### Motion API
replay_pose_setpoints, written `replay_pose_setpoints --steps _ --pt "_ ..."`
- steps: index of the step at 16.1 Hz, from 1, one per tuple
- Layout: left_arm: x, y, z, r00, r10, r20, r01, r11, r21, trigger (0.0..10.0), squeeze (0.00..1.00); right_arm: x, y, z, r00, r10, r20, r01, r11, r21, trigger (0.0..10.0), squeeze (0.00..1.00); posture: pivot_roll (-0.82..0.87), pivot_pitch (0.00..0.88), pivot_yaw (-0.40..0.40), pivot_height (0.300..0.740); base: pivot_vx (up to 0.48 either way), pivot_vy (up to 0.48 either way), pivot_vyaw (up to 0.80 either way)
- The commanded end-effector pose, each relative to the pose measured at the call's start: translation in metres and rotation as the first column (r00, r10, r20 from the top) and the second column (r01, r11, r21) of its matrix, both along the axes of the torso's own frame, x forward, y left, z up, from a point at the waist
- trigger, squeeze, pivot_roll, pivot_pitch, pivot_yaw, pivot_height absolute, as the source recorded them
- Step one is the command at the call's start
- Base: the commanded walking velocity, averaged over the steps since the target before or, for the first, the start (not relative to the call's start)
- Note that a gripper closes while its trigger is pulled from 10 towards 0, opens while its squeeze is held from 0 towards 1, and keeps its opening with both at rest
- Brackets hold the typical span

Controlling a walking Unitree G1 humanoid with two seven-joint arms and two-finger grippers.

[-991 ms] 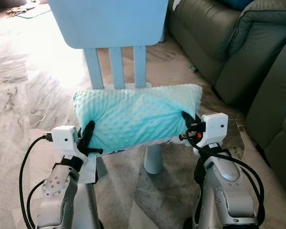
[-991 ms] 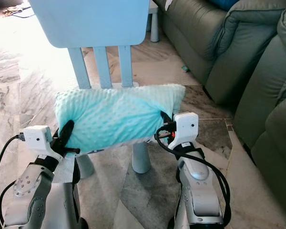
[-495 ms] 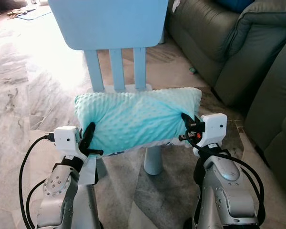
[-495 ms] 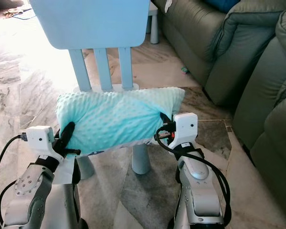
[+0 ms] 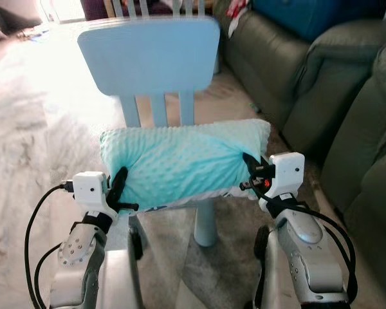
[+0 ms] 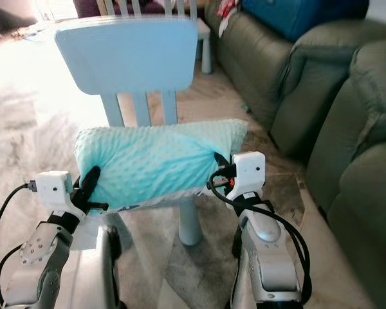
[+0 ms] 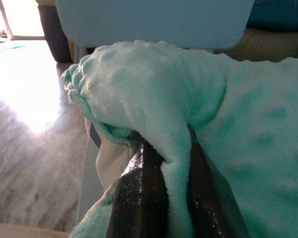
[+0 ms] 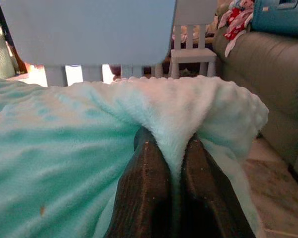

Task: Move the pillow to the sofa

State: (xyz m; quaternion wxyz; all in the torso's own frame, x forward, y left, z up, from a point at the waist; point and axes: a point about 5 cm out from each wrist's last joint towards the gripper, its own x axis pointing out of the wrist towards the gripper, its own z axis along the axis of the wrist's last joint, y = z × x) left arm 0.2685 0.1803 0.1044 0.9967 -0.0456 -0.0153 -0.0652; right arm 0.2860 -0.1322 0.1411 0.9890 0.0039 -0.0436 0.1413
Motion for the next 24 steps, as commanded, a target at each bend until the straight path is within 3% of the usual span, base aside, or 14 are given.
replay_pose_setpoints --steps 1,8,10,11,14,17,21,24 --pt "0.003 -0.001 0.004 1.000 -0.002 0.010 0.002 1.000 0.026 10.0 0.00 0.001 0.003 0.014 0.999 0.007 0.054 -0.007 1.000 0.002 10.0 0.00 -0.15 0.000 0.031 0.493 0.000 0.000 0.00" --pt "0.007 0.000 0.002 1.000 0.013 0.000 -0.013 1.000 0.018 10.0 0.00 0.003 0.002 0.014 0.998 0.008 0.055 -0.008 1.000 -0.002 10.0 0.00 -0.16 0.000 0.034 0.583 0.000 0.000 0.00" --pt "0.008 -0.002 0.002 1.000 0.001 -0.008 0.000 0.997 0.077 10.0 0.00 0.002 0.002 0.014 0.998 0.009 0.056 -0.008 1.000 -0.005 10.0 0.00 -0.16 0.000 0.035 0.598 0.000 0.000 0.00" --pt "0.011 0.003 0.001 0.997 0.068 -0.036 -0.064 0.992 0.105 10.0 0.00 0.002 0.002 0.015 0.998 0.010 0.056 -0.010 1.000 -0.006 10.0 0.00 -0.16 0.000 0.035 0.613 0.000 0.000 0.00" --pt "0.015 0.005 0.005 0.998 0.055 -0.013 -0.053 0.988 0.143 10.0 0.00 0.003 0.002 0.015 0.998 0.013 0.057 -0.013 1.000 -0.005 10.0 0.00 -0.16 0.000 0.032 0.653 0.000 0.000 0.00" --pt "0.017 0.004 0.005 0.998 0.055 -0.021 -0.053 0.994 0.091 10.0 0.00 0.002 0.002 0.016 0.998 0.015 0.060 -0.015 1.000 -0.001 10.0 0.00 -0.16 0.000 0.032 0.688 0.000 0.000 0.00" --pt "0.018 0.001 0.005 0.999 0.050 -0.019 -0.048 0.994 0.099 10.0 0.00 0.002 0.002 0.017 0.998 0.017 0.066 -0.017 1.000 0.002 10.0 0.00 -0.17 0.000 0.033 0.733 0.000 0.000 0.00" --pt "0.019 -0.001 0.006 0.999 0.045 -0.013 -0.044 0.994 0.098 10.0 0.00 0.003 0.001 0.019 0.997 0.008 0.072 -0.008 1.000 -0.001 10.0 0.00 -0.17 0.000 0.032 0.740 0.000 0.000 0.00"
